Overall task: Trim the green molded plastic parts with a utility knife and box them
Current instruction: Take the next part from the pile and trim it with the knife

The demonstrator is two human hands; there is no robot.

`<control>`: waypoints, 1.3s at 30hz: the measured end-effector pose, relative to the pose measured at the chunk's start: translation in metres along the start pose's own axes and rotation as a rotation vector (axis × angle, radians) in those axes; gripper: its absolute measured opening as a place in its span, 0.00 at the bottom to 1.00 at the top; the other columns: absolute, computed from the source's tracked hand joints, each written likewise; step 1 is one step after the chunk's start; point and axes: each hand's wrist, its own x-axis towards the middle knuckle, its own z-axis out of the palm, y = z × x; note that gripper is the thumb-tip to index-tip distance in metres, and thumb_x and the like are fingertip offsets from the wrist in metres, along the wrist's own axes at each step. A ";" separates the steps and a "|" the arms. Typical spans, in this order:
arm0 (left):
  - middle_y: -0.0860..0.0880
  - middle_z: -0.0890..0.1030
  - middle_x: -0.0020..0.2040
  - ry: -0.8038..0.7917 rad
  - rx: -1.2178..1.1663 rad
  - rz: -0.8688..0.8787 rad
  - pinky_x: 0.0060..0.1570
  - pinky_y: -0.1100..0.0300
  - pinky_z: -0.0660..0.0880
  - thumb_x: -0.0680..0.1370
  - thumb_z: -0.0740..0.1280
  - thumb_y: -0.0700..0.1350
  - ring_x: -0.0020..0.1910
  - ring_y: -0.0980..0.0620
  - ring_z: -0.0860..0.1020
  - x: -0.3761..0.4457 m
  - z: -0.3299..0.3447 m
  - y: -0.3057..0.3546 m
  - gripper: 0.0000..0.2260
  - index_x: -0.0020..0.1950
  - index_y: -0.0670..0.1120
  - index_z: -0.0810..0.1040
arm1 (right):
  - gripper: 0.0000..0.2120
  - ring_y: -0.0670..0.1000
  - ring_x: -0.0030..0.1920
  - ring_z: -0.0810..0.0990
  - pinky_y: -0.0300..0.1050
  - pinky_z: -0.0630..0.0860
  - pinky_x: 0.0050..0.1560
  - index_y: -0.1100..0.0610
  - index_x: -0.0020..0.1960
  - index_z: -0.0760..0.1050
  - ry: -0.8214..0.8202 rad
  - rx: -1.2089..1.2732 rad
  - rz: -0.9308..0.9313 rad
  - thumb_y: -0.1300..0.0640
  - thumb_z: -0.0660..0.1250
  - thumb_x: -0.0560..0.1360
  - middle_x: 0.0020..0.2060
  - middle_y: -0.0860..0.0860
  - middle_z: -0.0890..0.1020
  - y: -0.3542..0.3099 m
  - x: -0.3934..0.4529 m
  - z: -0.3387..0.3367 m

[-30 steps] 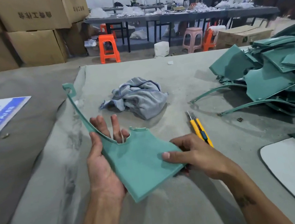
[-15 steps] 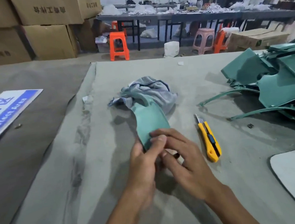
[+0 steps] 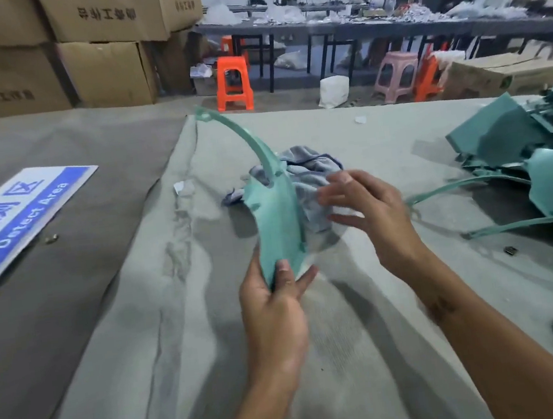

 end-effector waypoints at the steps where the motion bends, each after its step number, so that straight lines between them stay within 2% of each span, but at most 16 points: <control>1: 0.61 0.80 0.67 -0.063 0.123 0.107 0.61 0.60 0.78 0.85 0.58 0.34 0.66 0.55 0.79 -0.002 -0.001 -0.002 0.20 0.74 0.52 0.73 | 0.19 0.52 0.65 0.83 0.60 0.80 0.65 0.49 0.65 0.81 -0.204 0.031 -0.027 0.39 0.69 0.80 0.61 0.50 0.85 -0.003 -0.010 0.003; 3: 0.57 0.68 0.78 -0.200 0.354 0.287 0.72 0.61 0.68 0.86 0.59 0.40 0.77 0.55 0.67 -0.003 -0.004 -0.008 0.25 0.81 0.55 0.61 | 0.33 0.47 0.74 0.75 0.49 0.77 0.69 0.43 0.76 0.72 -0.552 0.034 -0.061 0.32 0.71 0.75 0.73 0.43 0.77 -0.008 -0.032 0.018; 4: 0.49 0.65 0.81 -0.268 0.452 0.334 0.74 0.59 0.65 0.85 0.60 0.42 0.79 0.49 0.64 -0.005 -0.005 -0.010 0.25 0.82 0.54 0.59 | 0.37 0.47 0.75 0.74 0.47 0.75 0.71 0.44 0.79 0.68 -0.614 -0.006 -0.109 0.35 0.74 0.74 0.74 0.43 0.76 -0.006 -0.041 0.026; 7: 0.42 0.44 0.84 -0.245 0.751 0.487 0.80 0.48 0.51 0.79 0.60 0.52 0.83 0.43 0.42 -0.010 -0.009 -0.011 0.37 0.84 0.43 0.49 | 0.18 0.51 0.62 0.84 0.46 0.79 0.64 0.51 0.68 0.80 -0.446 -0.027 -0.282 0.63 0.70 0.80 0.61 0.50 0.85 0.000 -0.038 0.044; 10: 0.49 0.36 0.83 -0.028 0.720 0.555 0.79 0.42 0.47 0.76 0.64 0.53 0.82 0.48 0.36 -0.007 -0.012 -0.005 0.42 0.84 0.42 0.47 | 0.21 0.43 0.45 0.87 0.38 0.82 0.47 0.45 0.49 0.88 -0.154 0.223 -0.214 0.71 0.68 0.78 0.45 0.44 0.89 -0.007 -0.015 0.032; 12: 0.54 0.38 0.84 0.146 0.563 0.412 0.80 0.52 0.49 0.75 0.68 0.52 0.82 0.56 0.40 0.000 -0.013 -0.001 0.45 0.84 0.48 0.45 | 0.14 0.49 0.45 0.88 0.44 0.84 0.46 0.51 0.49 0.89 -0.176 0.425 -0.100 0.67 0.72 0.73 0.47 0.52 0.89 -0.008 0.005 0.018; 14: 0.54 0.55 0.83 0.150 0.213 0.086 0.77 0.53 0.62 0.74 0.73 0.50 0.80 0.56 0.59 0.007 -0.014 0.004 0.43 0.83 0.53 0.55 | 0.13 0.55 0.48 0.88 0.48 0.84 0.48 0.57 0.53 0.88 -0.298 0.437 0.010 0.63 0.75 0.69 0.51 0.58 0.88 -0.005 0.020 0.004; 16: 0.46 0.80 0.68 0.072 -0.207 -0.137 0.57 0.46 0.82 0.77 0.73 0.44 0.62 0.46 0.82 0.013 -0.012 0.006 0.17 0.66 0.48 0.81 | 0.14 0.56 0.48 0.89 0.48 0.84 0.47 0.60 0.53 0.88 -0.423 0.360 0.148 0.60 0.76 0.68 0.51 0.60 0.88 0.002 0.032 -0.002; 17: 0.44 0.85 0.58 0.067 -0.279 -0.189 0.45 0.48 0.84 0.80 0.68 0.41 0.50 0.45 0.86 0.015 -0.010 0.008 0.08 0.55 0.46 0.86 | 0.11 0.56 0.45 0.89 0.47 0.84 0.44 0.60 0.51 0.88 -0.420 0.301 0.191 0.59 0.77 0.70 0.49 0.60 0.88 0.005 0.038 -0.002; 20: 0.43 0.87 0.48 0.177 -0.251 -0.167 0.34 0.55 0.83 0.84 0.60 0.36 0.38 0.46 0.86 0.020 -0.012 0.005 0.15 0.47 0.42 0.87 | 0.06 0.50 0.38 0.85 0.45 0.83 0.42 0.57 0.44 0.88 -0.034 0.091 0.070 0.57 0.74 0.77 0.40 0.54 0.88 0.017 0.068 0.004; 22: 0.44 0.88 0.47 0.257 -0.203 -0.132 0.35 0.58 0.83 0.84 0.59 0.35 0.37 0.46 0.86 0.022 -0.012 0.006 0.14 0.49 0.39 0.85 | 0.11 0.50 0.51 0.85 0.52 0.82 0.58 0.53 0.55 0.87 0.193 -0.249 -0.083 0.48 0.76 0.76 0.51 0.52 0.88 0.022 0.097 0.012; 25: 0.44 0.87 0.46 0.339 -0.182 -0.178 0.33 0.58 0.82 0.85 0.60 0.36 0.37 0.47 0.85 0.025 -0.013 0.007 0.12 0.52 0.41 0.84 | 0.36 0.51 0.72 0.73 0.45 0.69 0.71 0.42 0.74 0.75 -0.051 -0.664 0.003 0.32 0.76 0.69 0.72 0.51 0.74 0.025 0.136 0.024; 28: 0.45 0.88 0.45 0.347 -0.189 -0.287 0.29 0.59 0.80 0.85 0.59 0.36 0.37 0.48 0.85 0.027 -0.015 0.008 0.12 0.51 0.41 0.83 | 0.29 0.48 0.60 0.79 0.36 0.71 0.55 0.34 0.60 0.77 -0.297 -0.847 0.088 0.22 0.65 0.63 0.59 0.38 0.82 0.029 0.160 0.043; 31: 0.45 0.88 0.45 0.321 -0.201 -0.351 0.28 0.59 0.80 0.85 0.60 0.35 0.35 0.50 0.85 0.028 -0.017 0.009 0.11 0.52 0.40 0.82 | 0.32 0.60 0.61 0.77 0.52 0.68 0.56 0.39 0.66 0.73 -0.339 -1.192 0.032 0.29 0.53 0.67 0.62 0.53 0.80 0.047 0.171 0.059; 35: 0.44 0.88 0.48 0.283 -0.161 -0.371 0.31 0.59 0.80 0.85 0.60 0.36 0.37 0.49 0.86 0.025 -0.021 0.005 0.12 0.51 0.42 0.83 | 0.22 0.59 0.46 0.76 0.46 0.69 0.42 0.48 0.55 0.77 -0.129 -1.009 0.074 0.42 0.67 0.63 0.47 0.52 0.79 0.045 0.163 0.058; 39: 0.46 0.88 0.47 0.220 -0.143 -0.368 0.30 0.58 0.81 0.85 0.60 0.36 0.33 0.53 0.84 0.027 -0.017 0.008 0.13 0.51 0.42 0.83 | 0.17 0.55 0.47 0.79 0.46 0.74 0.45 0.52 0.55 0.78 0.250 -0.672 -0.045 0.47 0.73 0.69 0.47 0.50 0.82 0.017 0.154 0.019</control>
